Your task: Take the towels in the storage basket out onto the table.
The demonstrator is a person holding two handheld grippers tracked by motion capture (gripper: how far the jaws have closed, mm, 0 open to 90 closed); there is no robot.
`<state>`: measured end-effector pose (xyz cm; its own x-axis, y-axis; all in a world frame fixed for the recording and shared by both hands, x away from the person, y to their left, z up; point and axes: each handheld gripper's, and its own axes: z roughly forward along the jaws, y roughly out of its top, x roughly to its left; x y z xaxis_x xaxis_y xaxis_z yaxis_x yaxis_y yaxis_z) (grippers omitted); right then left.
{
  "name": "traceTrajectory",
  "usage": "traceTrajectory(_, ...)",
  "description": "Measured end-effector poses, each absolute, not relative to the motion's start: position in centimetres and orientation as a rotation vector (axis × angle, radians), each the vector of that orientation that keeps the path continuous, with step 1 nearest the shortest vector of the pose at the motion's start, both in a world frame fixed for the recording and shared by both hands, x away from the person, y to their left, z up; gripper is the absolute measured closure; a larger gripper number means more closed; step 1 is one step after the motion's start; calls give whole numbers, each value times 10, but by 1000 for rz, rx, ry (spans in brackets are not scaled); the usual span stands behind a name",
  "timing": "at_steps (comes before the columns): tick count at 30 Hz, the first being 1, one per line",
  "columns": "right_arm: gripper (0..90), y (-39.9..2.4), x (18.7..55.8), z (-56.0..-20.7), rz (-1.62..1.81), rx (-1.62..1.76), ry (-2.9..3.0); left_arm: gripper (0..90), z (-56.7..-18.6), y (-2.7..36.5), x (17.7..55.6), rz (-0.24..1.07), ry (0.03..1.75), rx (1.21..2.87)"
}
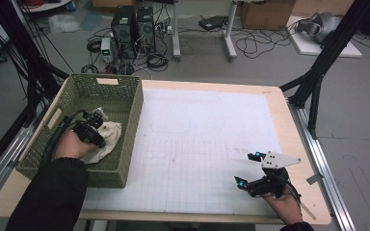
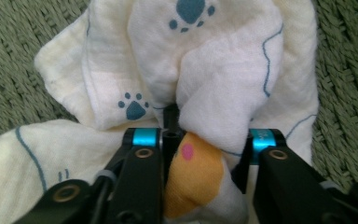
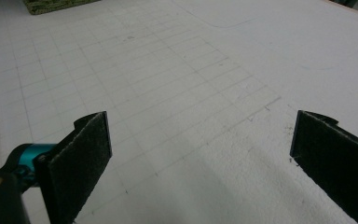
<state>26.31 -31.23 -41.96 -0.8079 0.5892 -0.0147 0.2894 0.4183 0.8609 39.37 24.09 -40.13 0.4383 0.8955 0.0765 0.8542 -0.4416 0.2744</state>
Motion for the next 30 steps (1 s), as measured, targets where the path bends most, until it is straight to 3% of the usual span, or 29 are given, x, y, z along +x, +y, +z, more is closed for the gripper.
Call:
traceTrajectory(9,43,-314,262,-419,1347,766,2362,778,-388,250,391,232,1558,2434)
traceTrajectory(14,43,-315,262,-419,1353,771,2360,779,-376,262,385,206,1542,2315)
traceTrajectory(22,43,-315,263,-419,1351,778,2361,779,-357,280,376,269,1533,2161)
traceTrajectory(30,43,-315,263,-419,1354,769,2358,779,-349,291,371,201,1506,1989)
